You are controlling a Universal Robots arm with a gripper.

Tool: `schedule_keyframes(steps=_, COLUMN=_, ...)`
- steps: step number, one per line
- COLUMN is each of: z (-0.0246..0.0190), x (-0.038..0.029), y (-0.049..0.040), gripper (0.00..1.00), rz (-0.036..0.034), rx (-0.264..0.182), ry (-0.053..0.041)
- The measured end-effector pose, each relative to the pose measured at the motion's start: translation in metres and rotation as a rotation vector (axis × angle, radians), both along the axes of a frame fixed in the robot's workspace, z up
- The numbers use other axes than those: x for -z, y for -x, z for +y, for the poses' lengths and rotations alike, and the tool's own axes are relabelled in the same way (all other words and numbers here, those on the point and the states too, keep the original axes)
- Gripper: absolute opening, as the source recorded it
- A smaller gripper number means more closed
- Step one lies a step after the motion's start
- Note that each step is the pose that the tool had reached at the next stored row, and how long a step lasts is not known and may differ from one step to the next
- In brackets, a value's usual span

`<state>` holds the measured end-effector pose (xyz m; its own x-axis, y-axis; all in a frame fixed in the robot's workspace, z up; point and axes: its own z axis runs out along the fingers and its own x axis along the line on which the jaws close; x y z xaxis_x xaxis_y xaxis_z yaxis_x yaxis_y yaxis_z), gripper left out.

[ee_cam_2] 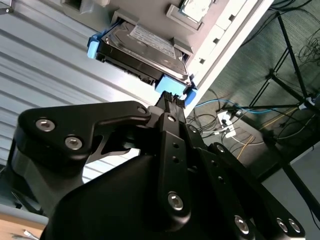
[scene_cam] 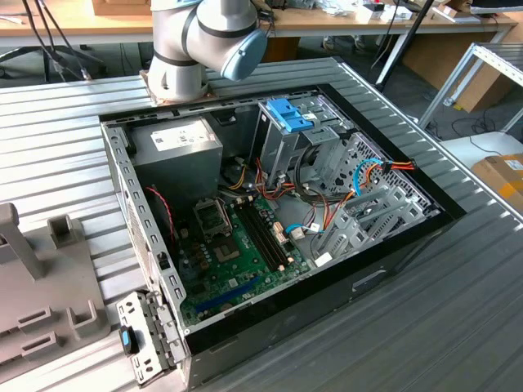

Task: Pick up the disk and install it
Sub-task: 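Reach for the disk, then pick up the disk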

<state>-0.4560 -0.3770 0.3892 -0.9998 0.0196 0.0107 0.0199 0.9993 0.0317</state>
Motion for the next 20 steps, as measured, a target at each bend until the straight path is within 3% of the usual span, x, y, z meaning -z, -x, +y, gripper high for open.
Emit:
schedule_keyframes(steps=6, z=-0.0002, x=0.0001, y=0.0036, gripper=0.11, rz=0.0002, rx=-0.007, ry=0.0013)
schedule_keyframes(steps=8, z=-0.0028, x=0.0001, y=0.0035, gripper=0.11, rz=0.0002, rx=-0.008, ry=0.0014)
schedule_keyframes(steps=20, z=-0.0032, x=0.0007, y=0.0038, gripper=0.11, rz=-0.0021, rx=-0.008, ry=0.0012)
